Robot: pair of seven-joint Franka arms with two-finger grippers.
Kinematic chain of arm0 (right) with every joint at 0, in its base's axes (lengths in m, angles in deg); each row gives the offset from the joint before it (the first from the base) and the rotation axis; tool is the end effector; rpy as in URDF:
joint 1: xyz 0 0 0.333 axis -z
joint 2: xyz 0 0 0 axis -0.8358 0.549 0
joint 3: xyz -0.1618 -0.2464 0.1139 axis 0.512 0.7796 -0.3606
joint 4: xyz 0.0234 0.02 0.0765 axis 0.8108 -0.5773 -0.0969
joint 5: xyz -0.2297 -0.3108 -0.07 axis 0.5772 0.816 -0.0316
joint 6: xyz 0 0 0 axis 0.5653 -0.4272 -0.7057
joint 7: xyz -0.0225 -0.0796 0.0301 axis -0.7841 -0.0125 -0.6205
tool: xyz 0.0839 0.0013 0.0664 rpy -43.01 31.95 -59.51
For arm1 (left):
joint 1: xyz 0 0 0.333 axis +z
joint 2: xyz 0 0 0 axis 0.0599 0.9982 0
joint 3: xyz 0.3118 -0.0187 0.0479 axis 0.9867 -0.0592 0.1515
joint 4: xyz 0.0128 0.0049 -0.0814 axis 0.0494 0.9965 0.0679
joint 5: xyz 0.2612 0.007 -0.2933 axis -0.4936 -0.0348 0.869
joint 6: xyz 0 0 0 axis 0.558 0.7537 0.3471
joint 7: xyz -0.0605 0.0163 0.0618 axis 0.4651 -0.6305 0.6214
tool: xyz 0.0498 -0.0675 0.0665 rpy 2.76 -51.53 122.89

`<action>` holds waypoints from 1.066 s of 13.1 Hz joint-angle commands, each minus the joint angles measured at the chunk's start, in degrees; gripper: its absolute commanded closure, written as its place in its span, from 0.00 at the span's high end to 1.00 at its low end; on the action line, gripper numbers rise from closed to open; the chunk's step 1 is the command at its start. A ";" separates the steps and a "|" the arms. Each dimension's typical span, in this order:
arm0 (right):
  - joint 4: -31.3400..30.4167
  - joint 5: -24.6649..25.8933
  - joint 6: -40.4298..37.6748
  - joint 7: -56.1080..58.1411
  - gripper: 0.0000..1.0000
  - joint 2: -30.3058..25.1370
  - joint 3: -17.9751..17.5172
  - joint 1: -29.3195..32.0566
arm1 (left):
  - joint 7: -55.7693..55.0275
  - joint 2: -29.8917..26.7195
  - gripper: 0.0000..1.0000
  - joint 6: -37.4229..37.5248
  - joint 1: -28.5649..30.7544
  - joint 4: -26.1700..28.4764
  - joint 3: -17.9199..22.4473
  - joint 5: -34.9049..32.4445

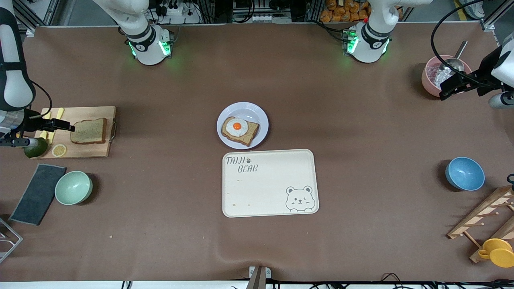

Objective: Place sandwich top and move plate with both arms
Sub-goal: 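Lower the right gripper and grasp the bread slice edge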

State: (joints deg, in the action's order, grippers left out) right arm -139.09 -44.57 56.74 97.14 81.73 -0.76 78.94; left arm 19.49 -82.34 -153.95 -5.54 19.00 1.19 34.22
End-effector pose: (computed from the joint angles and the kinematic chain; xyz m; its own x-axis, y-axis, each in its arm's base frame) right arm 0.4933 -0.2506 0.3014 0.9868 -0.0180 -0.1608 -0.0411 -0.9890 -0.1420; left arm 0.5360 -0.0306 0.6386 0.9937 0.0946 -0.0607 0.0916 -0.9945 -0.0510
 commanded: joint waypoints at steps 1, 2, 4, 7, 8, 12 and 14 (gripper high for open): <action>-0.74 1.26 3.13 2.62 1.00 2.15 -0.81 2.10 | -0.76 -0.01 1.00 -0.40 0.19 0.02 -0.21 0.94; -0.74 1.35 4.01 3.32 1.00 3.47 -0.81 2.81 | -0.76 0.26 1.00 -0.40 0.19 0.02 -0.21 0.94; -0.56 1.35 6.12 4.46 1.00 5.84 -0.72 3.69 | -0.76 0.35 1.00 -0.49 0.28 -0.15 -0.21 2.17; -0.74 1.27 5.61 5.79 1.00 7.08 -0.81 6.50 | -0.76 0.35 1.00 -0.49 0.28 0.02 -0.21 2.35; -0.65 1.27 5.43 5.79 1.00 7.95 -0.81 6.94 | -0.76 0.35 1.00 -0.49 0.36 0.02 -0.21 2.52; 0.05 1.09 6.04 7.02 1.00 9.98 -0.90 8.52 | -0.84 0.61 1.00 -0.58 0.10 -0.07 -0.21 2.53; 0.23 1.00 5.95 7.10 1.00 10.86 -0.90 9.14 | -0.85 0.52 1.00 -0.58 0.19 -0.33 -0.30 2.61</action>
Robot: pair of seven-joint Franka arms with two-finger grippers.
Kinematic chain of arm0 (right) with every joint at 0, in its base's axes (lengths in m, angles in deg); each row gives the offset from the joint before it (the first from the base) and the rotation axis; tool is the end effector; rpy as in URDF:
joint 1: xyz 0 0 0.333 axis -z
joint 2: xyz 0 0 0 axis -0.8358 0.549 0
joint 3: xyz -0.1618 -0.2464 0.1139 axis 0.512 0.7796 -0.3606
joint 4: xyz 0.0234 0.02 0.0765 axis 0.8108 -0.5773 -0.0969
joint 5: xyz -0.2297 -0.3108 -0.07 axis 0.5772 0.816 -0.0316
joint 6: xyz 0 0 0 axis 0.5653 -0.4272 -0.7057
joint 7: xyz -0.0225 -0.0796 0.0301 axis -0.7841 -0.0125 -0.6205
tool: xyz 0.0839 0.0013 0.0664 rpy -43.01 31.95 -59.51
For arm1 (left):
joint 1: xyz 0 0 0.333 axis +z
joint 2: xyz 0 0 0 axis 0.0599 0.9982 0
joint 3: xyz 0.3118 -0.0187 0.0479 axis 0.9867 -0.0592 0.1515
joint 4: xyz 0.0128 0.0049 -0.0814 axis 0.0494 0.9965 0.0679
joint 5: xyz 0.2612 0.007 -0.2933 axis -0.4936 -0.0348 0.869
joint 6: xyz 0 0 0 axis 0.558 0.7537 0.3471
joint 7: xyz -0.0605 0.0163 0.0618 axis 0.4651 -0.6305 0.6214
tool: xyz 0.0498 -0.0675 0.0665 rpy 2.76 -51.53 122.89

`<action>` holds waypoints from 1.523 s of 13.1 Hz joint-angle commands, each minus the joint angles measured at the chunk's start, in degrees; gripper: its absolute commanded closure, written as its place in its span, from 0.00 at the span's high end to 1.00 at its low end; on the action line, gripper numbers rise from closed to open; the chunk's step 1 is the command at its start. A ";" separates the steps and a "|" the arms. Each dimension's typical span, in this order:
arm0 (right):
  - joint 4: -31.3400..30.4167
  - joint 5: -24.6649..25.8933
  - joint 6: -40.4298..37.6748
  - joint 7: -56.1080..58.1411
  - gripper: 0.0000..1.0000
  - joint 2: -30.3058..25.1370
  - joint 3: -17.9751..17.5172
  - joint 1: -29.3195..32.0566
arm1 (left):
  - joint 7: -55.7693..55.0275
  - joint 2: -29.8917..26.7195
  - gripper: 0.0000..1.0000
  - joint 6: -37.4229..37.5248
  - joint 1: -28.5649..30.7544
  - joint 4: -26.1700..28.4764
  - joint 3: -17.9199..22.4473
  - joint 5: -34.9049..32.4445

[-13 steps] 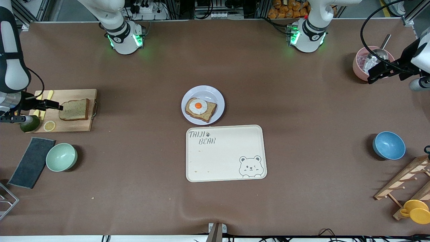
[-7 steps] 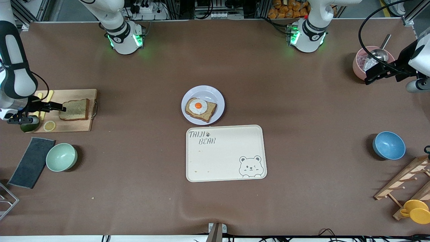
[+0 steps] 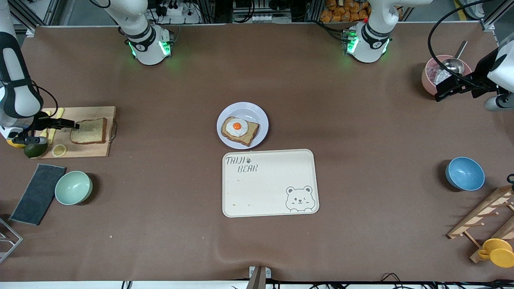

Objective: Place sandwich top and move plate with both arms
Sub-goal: 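Lower the right gripper and grasp the bread slice edge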

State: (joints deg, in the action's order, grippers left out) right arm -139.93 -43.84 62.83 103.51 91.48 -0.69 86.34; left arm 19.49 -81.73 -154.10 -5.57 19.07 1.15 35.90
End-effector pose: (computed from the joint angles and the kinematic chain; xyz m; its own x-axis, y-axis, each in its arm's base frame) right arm 0.4507 -0.3120 0.2086 0.9740 -0.0275 -0.2249 -0.0677 -0.9826 -0.1730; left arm 0.5392 -0.0352 0.6324 0.9931 0.0903 -0.0743 0.0887 -0.9958 -0.0245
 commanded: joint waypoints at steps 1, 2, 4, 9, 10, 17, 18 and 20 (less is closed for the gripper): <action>1.24 0.27 -0.13 0.65 1.00 1.55 -0.97 1.83 | -0.85 -0.17 1.00 -0.43 0.22 -0.57 -0.17 0.84; 1.41 0.27 -0.04 0.64 1.00 1.90 -0.97 1.74 | -0.85 -0.09 1.00 -0.43 0.22 -0.83 -0.17 0.93; 1.94 0.27 -0.04 0.73 1.00 2.43 -0.97 1.30 | -0.85 0.00 1.00 -1.39 0.31 -0.84 -0.09 3.46; 3.34 0.27 0.05 0.91 1.00 4.01 -0.97 1.30 | -1.02 0.00 1.00 -1.75 0.57 -0.75 0.09 4.36; 3.35 0.27 0.31 0.91 0.94 4.10 -0.97 1.30 | -1.20 0.00 1.00 -1.92 0.57 -0.57 0.18 4.36; 3.35 0.18 0.40 0.91 0.00 4.19 -1.05 1.22 | -3.12 0.00 1.00 -2.36 0.31 -0.39 -0.17 4.27; 3.35 0.18 0.40 0.91 0.00 4.19 -1.05 1.22 | -3.39 0.09 1.00 -2.37 0.14 -0.57 -0.09 4.09; 3.35 0.19 0.31 0.91 0.00 4.11 -1.05 1.13 | -3.66 -0.26 1.00 -2.28 0.13 -0.48 -0.26 4.18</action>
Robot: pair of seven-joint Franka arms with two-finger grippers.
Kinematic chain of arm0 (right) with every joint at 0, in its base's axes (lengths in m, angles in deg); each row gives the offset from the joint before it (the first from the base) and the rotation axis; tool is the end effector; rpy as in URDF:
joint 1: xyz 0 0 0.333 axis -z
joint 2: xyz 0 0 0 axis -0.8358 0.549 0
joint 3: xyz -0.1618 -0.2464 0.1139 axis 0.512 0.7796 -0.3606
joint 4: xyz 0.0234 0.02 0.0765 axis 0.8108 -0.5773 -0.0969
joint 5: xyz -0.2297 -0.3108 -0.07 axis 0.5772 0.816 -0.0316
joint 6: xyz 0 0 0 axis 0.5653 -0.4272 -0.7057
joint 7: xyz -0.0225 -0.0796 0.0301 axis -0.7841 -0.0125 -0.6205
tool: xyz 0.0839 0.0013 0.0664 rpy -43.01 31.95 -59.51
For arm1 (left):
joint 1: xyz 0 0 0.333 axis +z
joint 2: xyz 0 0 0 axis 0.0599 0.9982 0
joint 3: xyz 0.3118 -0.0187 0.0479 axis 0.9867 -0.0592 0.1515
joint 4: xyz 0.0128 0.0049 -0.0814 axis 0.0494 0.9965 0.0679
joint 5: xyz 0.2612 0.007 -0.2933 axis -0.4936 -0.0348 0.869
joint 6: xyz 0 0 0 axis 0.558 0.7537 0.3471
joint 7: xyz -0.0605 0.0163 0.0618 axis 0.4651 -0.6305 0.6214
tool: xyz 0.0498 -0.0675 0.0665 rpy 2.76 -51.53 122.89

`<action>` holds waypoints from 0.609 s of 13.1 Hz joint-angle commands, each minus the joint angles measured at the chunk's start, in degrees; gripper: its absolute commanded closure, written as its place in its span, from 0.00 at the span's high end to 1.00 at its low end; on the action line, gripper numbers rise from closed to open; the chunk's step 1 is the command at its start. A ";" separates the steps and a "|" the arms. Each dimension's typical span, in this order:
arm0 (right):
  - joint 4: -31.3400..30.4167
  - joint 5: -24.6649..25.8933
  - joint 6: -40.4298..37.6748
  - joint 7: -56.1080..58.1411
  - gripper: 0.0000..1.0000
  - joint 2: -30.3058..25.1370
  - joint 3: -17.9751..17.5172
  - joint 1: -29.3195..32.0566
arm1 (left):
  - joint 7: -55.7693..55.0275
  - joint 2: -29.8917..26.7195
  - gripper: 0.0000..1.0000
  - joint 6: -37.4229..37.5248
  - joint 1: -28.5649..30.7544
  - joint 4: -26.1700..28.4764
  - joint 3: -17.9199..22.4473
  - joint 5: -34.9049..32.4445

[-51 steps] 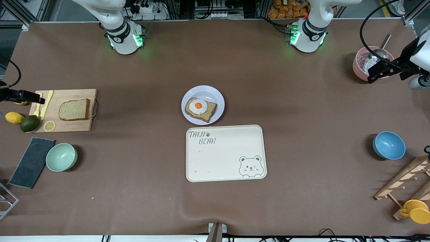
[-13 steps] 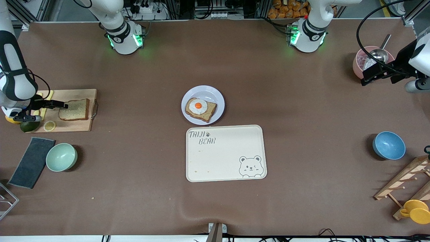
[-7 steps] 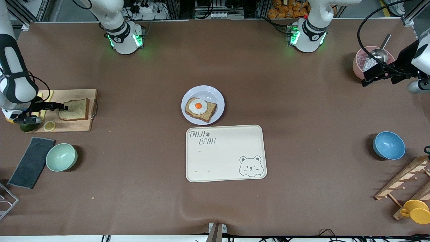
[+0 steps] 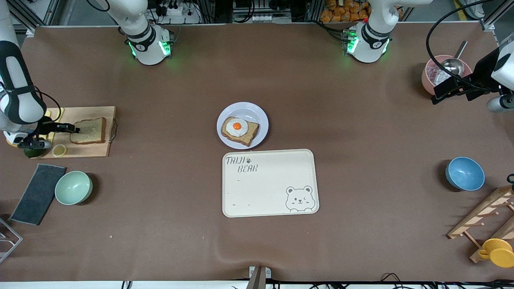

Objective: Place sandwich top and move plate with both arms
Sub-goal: 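Lower the right gripper and grasp the bread slice edge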

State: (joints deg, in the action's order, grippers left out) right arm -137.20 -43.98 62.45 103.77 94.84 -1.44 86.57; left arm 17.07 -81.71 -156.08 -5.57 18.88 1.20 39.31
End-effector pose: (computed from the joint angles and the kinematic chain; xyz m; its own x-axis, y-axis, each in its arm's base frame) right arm 0.4617 -0.3132 0.1922 0.9714 -0.0128 -0.2372 -0.0581 -0.9810 -0.1853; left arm 0.5428 -0.0418 0.6367 0.9906 0.1277 -0.0481 0.1296 -0.9908 0.0381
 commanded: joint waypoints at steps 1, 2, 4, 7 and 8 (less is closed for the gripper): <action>0.62 0.32 0.69 0.65 0.00 0.75 -0.31 0.72 | -1.24 -0.20 1.00 -0.21 0.04 -0.30 -0.22 0.69; 0.62 0.32 0.60 0.65 0.00 0.66 -0.39 0.63 | -1.41 -0.37 1.00 0.05 -0.05 0.05 -0.22 0.69; 0.70 0.32 0.34 0.65 0.00 0.13 -0.57 0.54 | -1.33 -0.64 1.00 0.49 0.12 -0.03 -0.22 0.52; 1.14 0.32 -0.02 1.09 0.00 -0.92 -0.74 0.10 | -1.15 -0.72 1.00 0.67 0.39 -0.21 -0.13 0.52; 1.14 0.32 -0.02 2.13 0.00 -1.45 -0.74 0.10 | -1.15 -0.64 1.00 0.67 0.39 -0.30 -0.04 0.52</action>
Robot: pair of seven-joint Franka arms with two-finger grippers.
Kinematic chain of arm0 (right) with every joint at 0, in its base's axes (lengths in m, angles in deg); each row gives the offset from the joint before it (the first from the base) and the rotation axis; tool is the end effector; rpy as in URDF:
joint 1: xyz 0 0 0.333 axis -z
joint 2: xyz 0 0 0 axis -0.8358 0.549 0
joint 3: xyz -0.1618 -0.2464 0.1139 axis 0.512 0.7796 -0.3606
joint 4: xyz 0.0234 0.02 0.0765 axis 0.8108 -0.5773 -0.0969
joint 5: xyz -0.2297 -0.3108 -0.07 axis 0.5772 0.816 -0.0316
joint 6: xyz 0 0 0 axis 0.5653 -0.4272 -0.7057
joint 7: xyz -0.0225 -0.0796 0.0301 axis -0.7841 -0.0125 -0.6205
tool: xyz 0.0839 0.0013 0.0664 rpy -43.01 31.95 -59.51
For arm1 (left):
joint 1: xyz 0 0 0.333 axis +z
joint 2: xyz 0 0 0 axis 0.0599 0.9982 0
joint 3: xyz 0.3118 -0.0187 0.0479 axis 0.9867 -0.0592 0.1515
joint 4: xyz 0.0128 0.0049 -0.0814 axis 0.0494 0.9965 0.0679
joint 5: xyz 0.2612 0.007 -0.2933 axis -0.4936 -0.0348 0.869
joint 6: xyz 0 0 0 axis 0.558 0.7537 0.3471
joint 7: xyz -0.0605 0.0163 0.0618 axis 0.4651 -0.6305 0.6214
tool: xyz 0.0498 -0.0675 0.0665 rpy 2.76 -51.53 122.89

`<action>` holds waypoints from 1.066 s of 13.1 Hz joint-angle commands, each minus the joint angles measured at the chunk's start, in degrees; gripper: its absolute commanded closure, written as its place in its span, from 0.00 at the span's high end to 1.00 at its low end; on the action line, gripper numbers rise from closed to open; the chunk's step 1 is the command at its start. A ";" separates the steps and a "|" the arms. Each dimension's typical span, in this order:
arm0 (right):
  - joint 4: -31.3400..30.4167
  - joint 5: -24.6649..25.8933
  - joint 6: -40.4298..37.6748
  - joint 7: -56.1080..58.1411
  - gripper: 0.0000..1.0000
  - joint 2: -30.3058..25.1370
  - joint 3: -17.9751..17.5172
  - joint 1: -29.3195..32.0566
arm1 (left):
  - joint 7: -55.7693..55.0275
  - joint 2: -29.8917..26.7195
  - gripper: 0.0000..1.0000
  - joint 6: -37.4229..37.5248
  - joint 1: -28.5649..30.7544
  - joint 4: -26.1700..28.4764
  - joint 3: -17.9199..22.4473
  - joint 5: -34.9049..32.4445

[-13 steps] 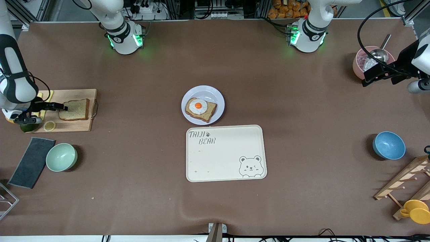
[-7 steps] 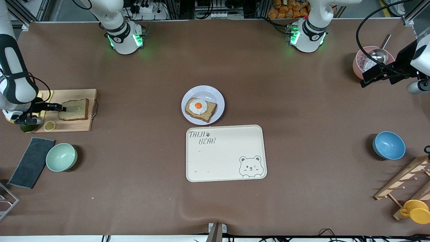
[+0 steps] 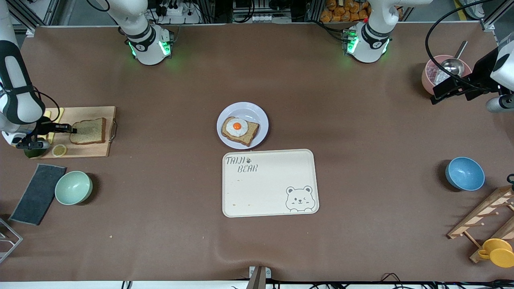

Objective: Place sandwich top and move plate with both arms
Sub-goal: 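Lift the bread slice with the right gripper toward the white plate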

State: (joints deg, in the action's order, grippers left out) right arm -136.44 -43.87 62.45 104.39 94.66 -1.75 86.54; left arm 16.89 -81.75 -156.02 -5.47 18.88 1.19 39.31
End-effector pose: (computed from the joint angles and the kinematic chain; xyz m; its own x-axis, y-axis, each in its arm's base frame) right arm 0.4682 -0.3134 0.1985 0.9752 0.0033 -0.2213 -0.0377 -0.9828 -0.1808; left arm 0.5426 -0.0409 0.6370 0.9900 0.1323 -0.0486 0.1342 -0.9902 0.0379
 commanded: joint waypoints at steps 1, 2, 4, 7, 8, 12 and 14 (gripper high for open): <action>0.47 -0.05 -0.54 2.13 0.00 -1.80 -0.61 0.13 | -1.14 -0.68 1.00 0.70 0.29 -0.21 -0.12 0.51; 0.47 -0.22 -0.89 2.48 0.00 -2.59 -0.87 0.13 | -0.97 -0.60 1.00 0.78 0.29 -0.29 -0.12 0.51; 0.74 -0.31 -2.03 3.01 0.00 -4.26 -2.27 0.13 | -0.97 -0.42 1.00 0.70 0.21 -0.30 -0.12 0.43; 4.85 -1.71 -7.20 3.10 0.00 -5.06 -5.52 0.13 | -1.06 -0.33 1.00 0.78 0.03 -0.56 -0.21 0.43; 6.96 -2.24 -9.66 3.10 0.00 -5.06 -6.58 0.13 | -0.97 -0.42 1.00 0.79 0.20 -0.47 -0.21 0.43; 11.90 -2.86 -15.13 2.57 0.00 -5.06 -13.60 0.04 | -0.88 -0.42 1.00 0.79 -0.14 -0.30 -0.21 0.43; 12.25 -5.57 -15.22 2.49 0.00 -5.06 -17.12 0.04 | -0.97 -0.33 1.00 0.79 -0.23 -0.21 -0.21 0.43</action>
State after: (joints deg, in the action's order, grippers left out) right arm -124.85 -47.30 48.31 106.67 89.85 -15.75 86.06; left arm 16.89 -81.78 -155.89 -5.57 18.86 1.11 39.31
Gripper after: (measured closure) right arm 0.925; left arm 0.000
